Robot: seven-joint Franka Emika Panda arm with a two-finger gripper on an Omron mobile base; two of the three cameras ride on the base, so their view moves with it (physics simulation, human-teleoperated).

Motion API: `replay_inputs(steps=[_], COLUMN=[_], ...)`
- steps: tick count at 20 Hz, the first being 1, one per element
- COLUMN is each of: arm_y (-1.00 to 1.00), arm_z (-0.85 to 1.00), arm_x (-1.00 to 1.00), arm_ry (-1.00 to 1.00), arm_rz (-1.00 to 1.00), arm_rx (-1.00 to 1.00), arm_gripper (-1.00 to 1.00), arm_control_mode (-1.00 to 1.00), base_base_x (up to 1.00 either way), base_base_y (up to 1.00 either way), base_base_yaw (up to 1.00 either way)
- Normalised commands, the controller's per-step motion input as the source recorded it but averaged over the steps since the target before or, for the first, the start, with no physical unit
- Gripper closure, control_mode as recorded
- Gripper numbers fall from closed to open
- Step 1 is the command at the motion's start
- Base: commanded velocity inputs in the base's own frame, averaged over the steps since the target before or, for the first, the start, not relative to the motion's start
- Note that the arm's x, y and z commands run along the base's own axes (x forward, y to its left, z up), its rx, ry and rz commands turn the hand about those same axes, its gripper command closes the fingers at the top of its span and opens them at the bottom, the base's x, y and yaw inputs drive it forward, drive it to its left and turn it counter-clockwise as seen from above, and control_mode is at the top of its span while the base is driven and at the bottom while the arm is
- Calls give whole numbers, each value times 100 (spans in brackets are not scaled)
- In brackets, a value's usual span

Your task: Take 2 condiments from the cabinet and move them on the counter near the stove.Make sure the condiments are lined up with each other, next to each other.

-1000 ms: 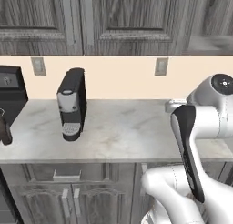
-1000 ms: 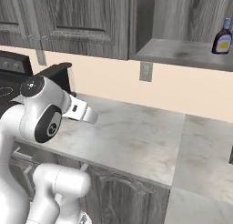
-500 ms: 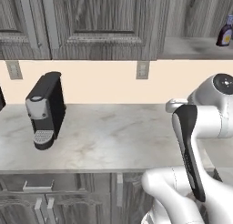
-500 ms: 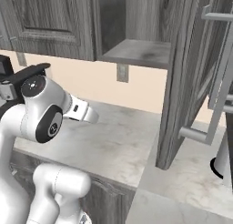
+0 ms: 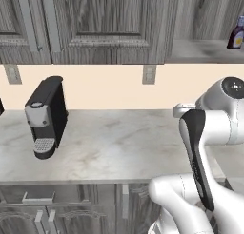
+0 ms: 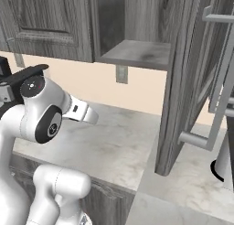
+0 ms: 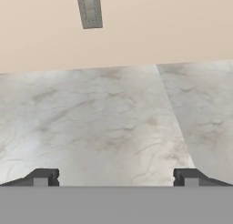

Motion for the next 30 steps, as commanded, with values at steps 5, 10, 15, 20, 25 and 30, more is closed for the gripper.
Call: replay_inputs(steps=[5,10,15,20,25,30], arm_y=[0,0,0,-21,-52,-28], arm_z=[0,0,0,9,30,31], arm_x=[0,0,0,-15,-34,-2], arm_ry=[0,0,0,-2,-1,-3], arm_rz=[0,0,0,-6,-19,-12], arm_rx=[0,0,0,0,0,0], arm_gripper=[-100,-100,-100,-100,-100,-100], arm_control_mode=[100,100,100,-100,-100,-100], base_base_x=[27,6,3,-3,0,0], base_base_y=[-53,-11,0,-5,0,0], base_base_yaw=[-11,-5,0,-2,0,0])
